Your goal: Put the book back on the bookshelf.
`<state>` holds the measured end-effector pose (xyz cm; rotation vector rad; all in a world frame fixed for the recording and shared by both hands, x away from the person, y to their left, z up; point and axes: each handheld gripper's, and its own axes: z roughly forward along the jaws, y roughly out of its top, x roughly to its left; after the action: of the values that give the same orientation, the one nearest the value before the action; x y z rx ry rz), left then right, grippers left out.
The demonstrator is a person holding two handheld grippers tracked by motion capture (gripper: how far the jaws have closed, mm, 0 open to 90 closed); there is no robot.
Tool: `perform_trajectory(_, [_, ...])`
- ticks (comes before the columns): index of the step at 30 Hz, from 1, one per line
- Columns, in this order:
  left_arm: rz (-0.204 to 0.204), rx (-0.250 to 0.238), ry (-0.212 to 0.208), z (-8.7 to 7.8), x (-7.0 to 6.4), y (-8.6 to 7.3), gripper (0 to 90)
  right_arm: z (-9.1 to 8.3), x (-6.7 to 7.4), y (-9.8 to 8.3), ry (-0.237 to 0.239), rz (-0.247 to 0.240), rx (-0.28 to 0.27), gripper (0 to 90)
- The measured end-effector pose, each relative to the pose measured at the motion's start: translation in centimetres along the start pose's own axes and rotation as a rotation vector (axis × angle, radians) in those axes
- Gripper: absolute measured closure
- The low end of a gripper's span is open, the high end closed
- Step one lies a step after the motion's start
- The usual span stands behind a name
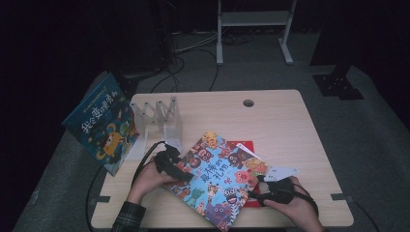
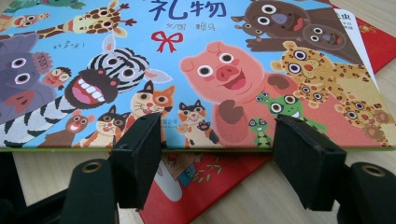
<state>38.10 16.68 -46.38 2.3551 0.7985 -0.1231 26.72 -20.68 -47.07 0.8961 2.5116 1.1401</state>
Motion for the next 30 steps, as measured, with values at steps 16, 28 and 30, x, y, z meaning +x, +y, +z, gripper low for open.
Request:
perform_trajectory(16, [-0.051,0.000,-0.004,0.6,0.7,0.5,0.3,0.7,-0.1,0.3,-0.004,-0.020,0.028,32.2])
perform_trajectory(28, [-0.045,-0.032,0.007,-1.1,0.3,0.9,0.4,1.3,-0.1,0.6,0.006,-0.009,0.031,31.8])
perform_trajectory(30, [-0.036,-0.048,0.005,-1.8,0.0,1.2,0.4,1.3,0.0,0.7,0.001,-0.008,0.032,31.7])
